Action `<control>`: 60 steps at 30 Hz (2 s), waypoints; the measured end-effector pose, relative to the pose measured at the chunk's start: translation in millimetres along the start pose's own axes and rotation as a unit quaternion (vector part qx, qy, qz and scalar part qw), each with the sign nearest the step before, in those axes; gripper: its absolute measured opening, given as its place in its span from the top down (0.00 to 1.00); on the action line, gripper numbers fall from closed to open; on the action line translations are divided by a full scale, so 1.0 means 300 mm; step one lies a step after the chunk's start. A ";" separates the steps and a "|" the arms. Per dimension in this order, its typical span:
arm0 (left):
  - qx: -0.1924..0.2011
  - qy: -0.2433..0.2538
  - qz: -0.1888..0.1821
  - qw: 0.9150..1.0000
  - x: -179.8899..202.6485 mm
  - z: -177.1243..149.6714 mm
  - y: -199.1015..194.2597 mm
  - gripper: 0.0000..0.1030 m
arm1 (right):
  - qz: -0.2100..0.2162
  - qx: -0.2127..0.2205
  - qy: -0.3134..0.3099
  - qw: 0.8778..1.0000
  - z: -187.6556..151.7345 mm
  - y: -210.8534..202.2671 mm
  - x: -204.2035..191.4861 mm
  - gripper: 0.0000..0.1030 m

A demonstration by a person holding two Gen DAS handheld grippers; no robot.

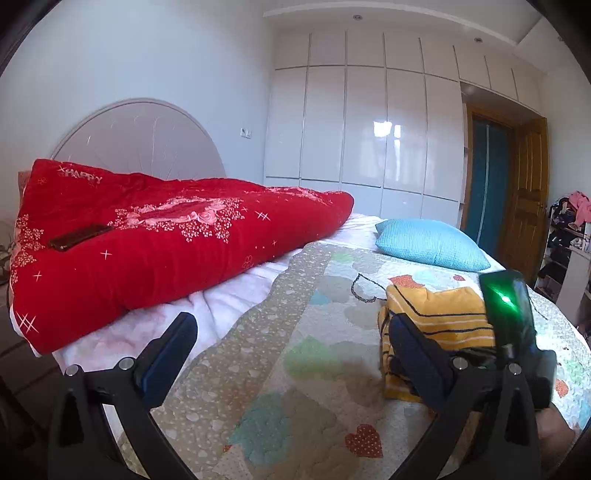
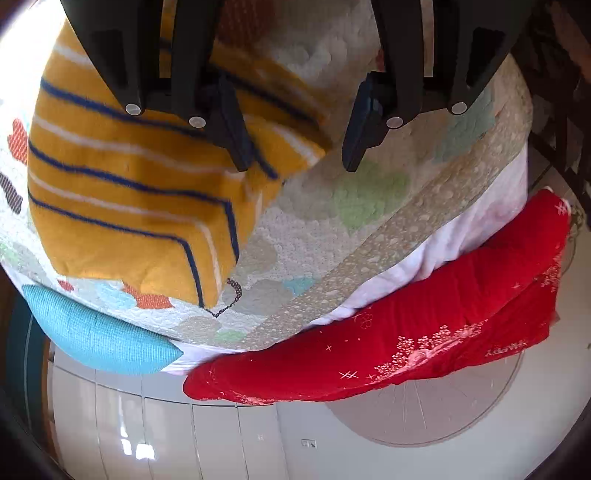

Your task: Fold small clothes

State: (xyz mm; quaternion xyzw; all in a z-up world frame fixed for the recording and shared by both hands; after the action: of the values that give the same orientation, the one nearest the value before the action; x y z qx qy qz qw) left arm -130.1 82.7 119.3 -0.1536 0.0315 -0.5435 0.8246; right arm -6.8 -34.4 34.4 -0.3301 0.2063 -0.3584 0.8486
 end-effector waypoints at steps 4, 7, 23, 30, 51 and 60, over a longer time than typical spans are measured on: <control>0.007 0.000 -0.026 1.000 0.048 0.011 -0.032 0.00 | 0.006 0.019 0.080 0.997 -0.124 -0.159 0.108 0.45; -0.050 0.017 -0.078 0.996 0.139 -0.027 -0.006 0.00 | -0.035 0.032 0.115 0.992 -0.230 -0.280 0.201 0.44; -0.206 0.119 -0.114 0.965 0.480 -0.281 0.027 0.00 | -0.165 0.051 0.214 0.962 -0.446 -0.510 0.451 0.30; -0.238 0.143 -0.054 0.959 0.447 -0.343 0.074 0.00 | -0.169 0.032 0.193 0.966 -0.457 -0.466 0.410 0.29; -0.288 0.128 -0.029 0.948 0.339 -0.418 0.147 0.00 | -0.173 -0.006 0.158 0.972 -0.429 -0.374 0.340 0.24; -0.297 0.133 -0.027 0.945 0.342 -0.436 0.153 0.00 | -0.172 -0.007 0.157 0.972 -0.434 -0.370 0.340 0.22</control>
State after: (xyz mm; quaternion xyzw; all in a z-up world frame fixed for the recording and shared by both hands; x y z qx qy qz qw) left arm -76.2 -22.4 -6.5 -0.3189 0.2968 -0.5467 0.7151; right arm -68.4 -222.4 10.7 -0.3059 0.2790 -0.5452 0.7289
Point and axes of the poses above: each gripper's, at about its wrist camera, not at the fingertips, and y roughly the way its jaws point, x to its right, z to its top, the point moved 6 cm from there along y, roughly the way its jaws point, and after that the axes turned 3 degrees about -y, right-handed, at the moved point
